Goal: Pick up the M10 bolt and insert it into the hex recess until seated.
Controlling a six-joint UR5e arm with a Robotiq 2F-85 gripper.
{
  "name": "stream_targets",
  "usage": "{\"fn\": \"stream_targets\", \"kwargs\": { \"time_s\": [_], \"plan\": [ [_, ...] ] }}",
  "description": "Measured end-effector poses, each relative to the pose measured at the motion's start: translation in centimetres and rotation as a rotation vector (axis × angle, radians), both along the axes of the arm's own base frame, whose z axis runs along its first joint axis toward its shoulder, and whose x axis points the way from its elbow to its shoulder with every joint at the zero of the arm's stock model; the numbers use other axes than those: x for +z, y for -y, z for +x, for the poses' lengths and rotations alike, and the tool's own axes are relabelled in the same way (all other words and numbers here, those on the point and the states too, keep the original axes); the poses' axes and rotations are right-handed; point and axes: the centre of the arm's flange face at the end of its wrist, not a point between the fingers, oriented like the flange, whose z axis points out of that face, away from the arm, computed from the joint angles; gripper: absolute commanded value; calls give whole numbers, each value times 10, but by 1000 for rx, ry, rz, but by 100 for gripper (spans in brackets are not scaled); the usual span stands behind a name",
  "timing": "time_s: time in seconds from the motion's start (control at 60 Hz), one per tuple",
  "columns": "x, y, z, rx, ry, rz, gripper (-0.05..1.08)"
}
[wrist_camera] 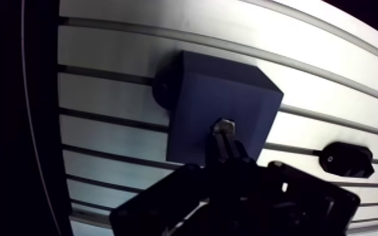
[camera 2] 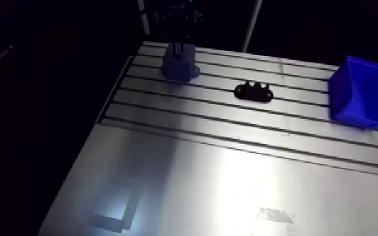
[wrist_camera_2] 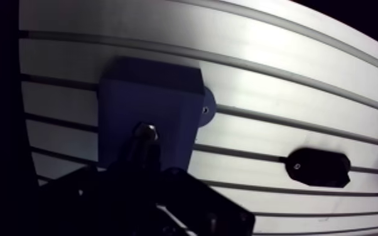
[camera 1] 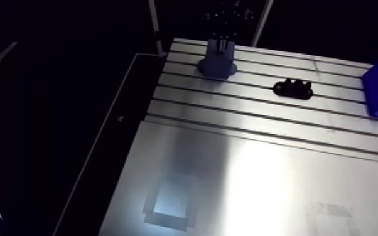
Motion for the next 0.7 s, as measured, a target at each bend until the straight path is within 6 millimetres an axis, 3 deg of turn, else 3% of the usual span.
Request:
{"fn": "stream_targets", "kwargs": {
  "time_s": [0.317,0.7],
  "plan": [
    [0,0,0,0,0,0,107],
    [14,1,-2,4,-22,-6,106]
  ]
}}
